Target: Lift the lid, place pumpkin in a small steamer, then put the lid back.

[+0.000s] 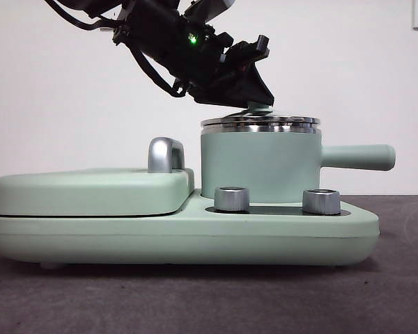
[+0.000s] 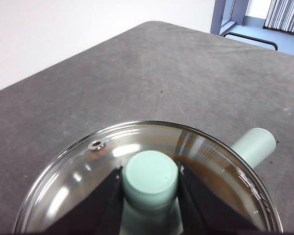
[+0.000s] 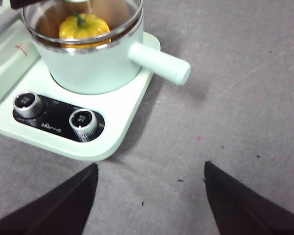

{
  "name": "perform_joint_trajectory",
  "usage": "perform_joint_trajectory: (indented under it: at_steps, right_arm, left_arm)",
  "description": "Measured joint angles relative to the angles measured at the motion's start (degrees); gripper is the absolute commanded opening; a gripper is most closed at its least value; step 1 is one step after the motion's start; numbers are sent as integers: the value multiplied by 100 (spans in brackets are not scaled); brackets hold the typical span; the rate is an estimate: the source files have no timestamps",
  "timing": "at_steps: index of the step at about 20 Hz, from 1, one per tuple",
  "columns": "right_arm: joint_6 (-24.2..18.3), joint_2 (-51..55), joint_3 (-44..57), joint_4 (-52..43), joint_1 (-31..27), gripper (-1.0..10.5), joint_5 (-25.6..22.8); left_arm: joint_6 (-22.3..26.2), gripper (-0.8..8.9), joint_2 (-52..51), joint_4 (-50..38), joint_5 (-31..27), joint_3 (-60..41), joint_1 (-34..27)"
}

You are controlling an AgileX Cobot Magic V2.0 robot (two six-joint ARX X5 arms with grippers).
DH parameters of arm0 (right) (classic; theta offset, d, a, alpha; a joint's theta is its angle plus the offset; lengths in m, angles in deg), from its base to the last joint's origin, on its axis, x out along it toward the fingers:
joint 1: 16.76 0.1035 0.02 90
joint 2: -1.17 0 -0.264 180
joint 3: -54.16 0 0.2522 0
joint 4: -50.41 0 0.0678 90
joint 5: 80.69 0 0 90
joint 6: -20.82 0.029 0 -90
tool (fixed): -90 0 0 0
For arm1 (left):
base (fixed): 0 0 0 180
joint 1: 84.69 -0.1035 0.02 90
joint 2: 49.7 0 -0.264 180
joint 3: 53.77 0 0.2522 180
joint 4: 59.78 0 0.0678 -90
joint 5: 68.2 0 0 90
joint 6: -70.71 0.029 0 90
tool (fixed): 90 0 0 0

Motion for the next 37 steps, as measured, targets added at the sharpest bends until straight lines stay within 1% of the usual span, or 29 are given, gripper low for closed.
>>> perform_joint_trajectory:
  at_steps: [13,14,16,17,20,23,26,28,30,32,34,35,37]
  right_arm:
    - [0,0,0,50,0,337,0]
    - [0,0,0,50,0,337,0]
    - [0,0,0,50,0,337,0]
    - [0,0,0,50,0,337,2]
    - [0,0,0,50,0,337,0]
    - [0,0,0,50,0,337,0]
    - [0,0,0,42,2,337,2]
    - [-7,0,0,33,2,338,33]
    - [-37,-17,0,31,2,339,98]
    - [-101,-157,0,2,2,339,271]
    - [-223,-435,0,-258,2,339,544]
    - [-280,-590,0,-468,2,339,673]
    - [-413,-916,0,-1019,2,339,914]
  left_arm:
    - [15,15,72,76,22,31,0]
    - [15,59,72,79,22,31,0]
    - [-4,239,72,85,22,31,0]
    - [-28,283,76,92,22,31,0]
    - [-46,282,70,361,13,63,0]
    - [-50,281,-254,1049,15,92,-2]
    - [-116,281,-918,1794,17,92,-59]
    - [-313,280,-1384,2328,17,94,-160]
    - [-688,280,-1801,3010,17,94,-295]
    - [-970,280,-2114,3740,17,94,-437]
    - [-1106,280,-2409,4395,15,94,-605]
    - [-1154,280,-2568,4656,15,87,-691]
    - [-1191,280,-2909,4833,15,-50,-833]
